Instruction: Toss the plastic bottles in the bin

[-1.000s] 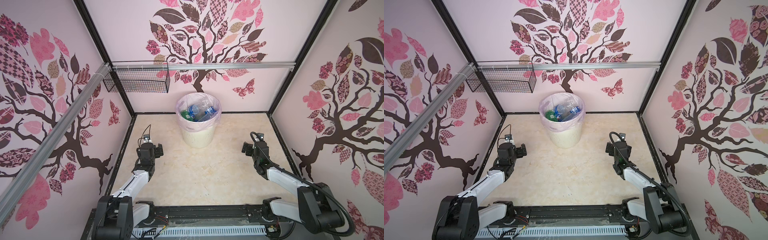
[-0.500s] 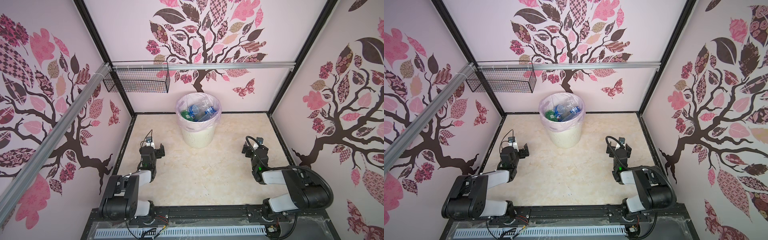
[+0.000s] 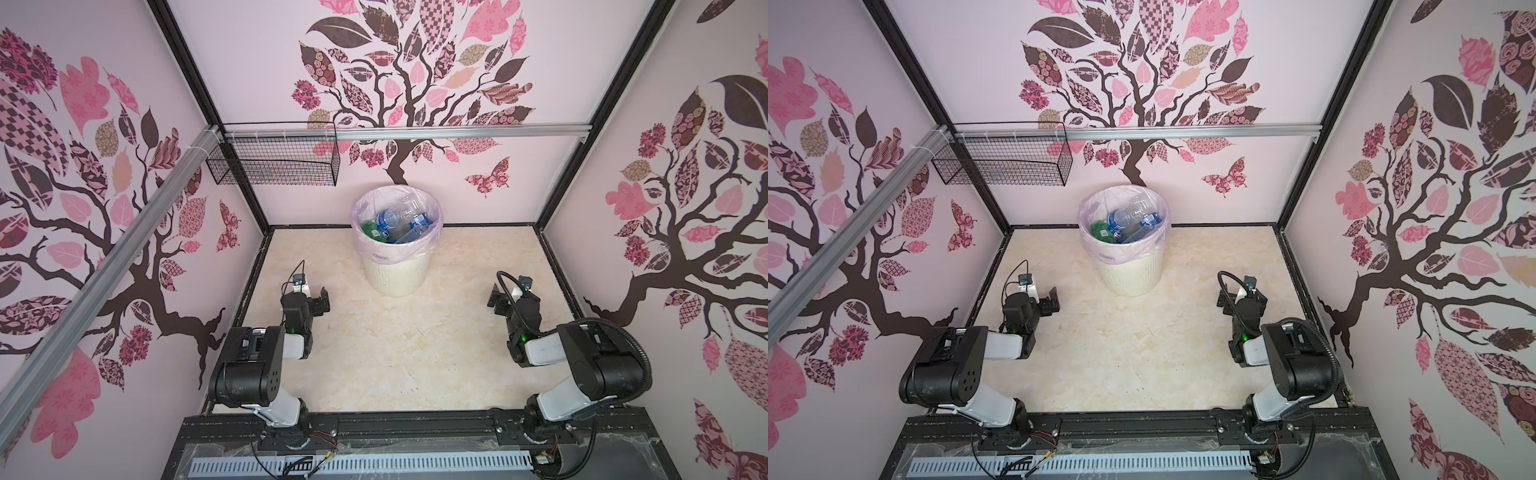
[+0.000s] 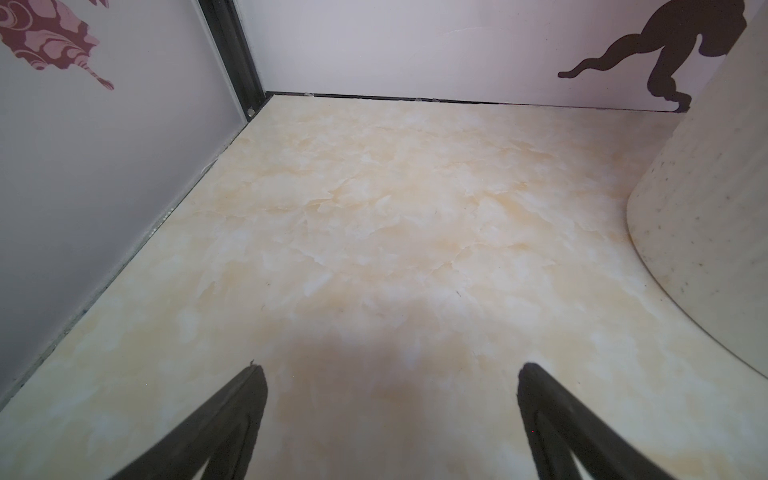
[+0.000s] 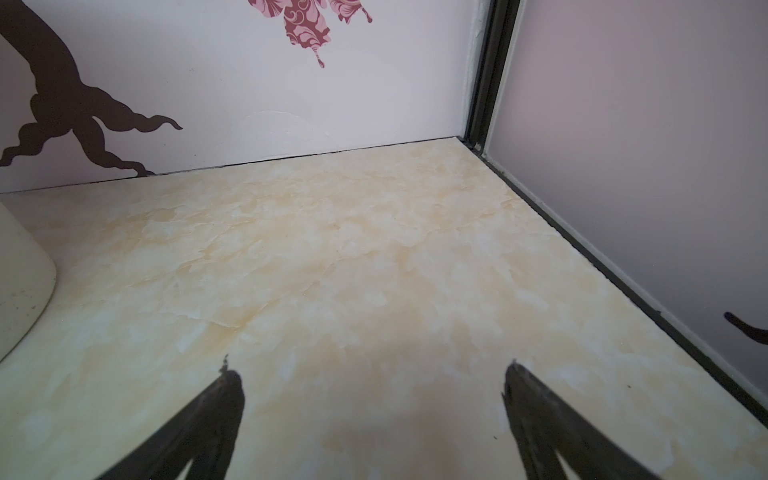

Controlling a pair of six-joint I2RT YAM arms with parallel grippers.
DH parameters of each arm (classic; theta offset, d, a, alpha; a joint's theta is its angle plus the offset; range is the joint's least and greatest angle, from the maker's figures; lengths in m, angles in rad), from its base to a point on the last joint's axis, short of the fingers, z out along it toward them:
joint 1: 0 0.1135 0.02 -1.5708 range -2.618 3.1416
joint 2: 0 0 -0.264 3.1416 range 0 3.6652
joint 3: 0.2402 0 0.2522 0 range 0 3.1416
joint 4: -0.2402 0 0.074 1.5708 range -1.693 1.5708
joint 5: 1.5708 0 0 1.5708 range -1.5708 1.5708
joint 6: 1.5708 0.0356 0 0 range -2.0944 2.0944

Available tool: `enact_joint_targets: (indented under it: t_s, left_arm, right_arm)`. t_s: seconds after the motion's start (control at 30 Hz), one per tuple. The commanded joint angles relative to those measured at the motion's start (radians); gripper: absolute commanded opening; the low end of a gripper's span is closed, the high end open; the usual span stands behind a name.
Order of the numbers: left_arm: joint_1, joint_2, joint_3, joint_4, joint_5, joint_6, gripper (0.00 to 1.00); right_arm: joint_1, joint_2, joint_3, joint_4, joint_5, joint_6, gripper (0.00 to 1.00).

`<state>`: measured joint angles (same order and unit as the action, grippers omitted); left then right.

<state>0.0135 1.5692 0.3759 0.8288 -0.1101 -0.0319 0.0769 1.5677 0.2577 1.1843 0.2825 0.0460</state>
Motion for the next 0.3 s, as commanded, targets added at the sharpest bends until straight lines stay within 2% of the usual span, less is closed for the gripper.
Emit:
enact_joint_targets:
  t_s: [0.0, 0.27]
  left_arm:
    - [0.006, -0.008, 0.023, 0.012, 0.011, -0.010, 0.98]
    - [0.006, -0.010, 0.024, 0.013, 0.010, -0.010, 0.98]
  right_arm:
    - [-0.005, 0.006, 0.008, 0.038, -0.011, 0.012, 1.00]
    - [-0.005, 0.009, 0.017, 0.021, -0.013, 0.014, 1.00]
